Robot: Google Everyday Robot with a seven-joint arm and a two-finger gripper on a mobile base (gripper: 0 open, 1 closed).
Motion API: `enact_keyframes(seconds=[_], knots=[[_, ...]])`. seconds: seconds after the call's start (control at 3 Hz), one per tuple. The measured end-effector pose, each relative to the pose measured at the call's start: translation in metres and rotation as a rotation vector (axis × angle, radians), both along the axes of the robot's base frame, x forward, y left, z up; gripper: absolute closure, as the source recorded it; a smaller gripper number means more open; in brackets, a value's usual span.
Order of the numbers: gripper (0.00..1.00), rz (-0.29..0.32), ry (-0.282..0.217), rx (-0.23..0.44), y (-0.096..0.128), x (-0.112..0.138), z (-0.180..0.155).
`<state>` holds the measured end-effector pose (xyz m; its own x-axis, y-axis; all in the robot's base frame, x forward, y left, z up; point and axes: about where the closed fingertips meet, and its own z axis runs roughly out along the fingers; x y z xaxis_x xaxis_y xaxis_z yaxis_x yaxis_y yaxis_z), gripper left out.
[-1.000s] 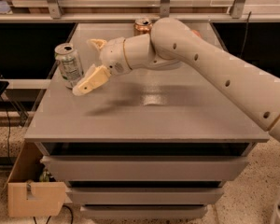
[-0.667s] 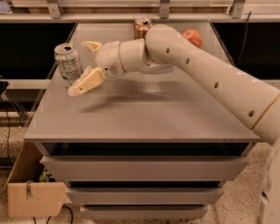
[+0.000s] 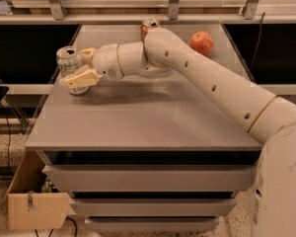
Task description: Pick 7up can
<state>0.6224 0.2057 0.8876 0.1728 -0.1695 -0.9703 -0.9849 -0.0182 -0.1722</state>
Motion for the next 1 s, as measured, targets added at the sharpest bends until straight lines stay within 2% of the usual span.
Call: enact_keyframes(seconds=[0.67, 1.0], knots=[[0.88, 0.015, -0.024, 0.009, 0.002, 0.000, 0.013], [1.00, 0.031, -0.038, 0.013, -0.001, 0.002, 0.025]])
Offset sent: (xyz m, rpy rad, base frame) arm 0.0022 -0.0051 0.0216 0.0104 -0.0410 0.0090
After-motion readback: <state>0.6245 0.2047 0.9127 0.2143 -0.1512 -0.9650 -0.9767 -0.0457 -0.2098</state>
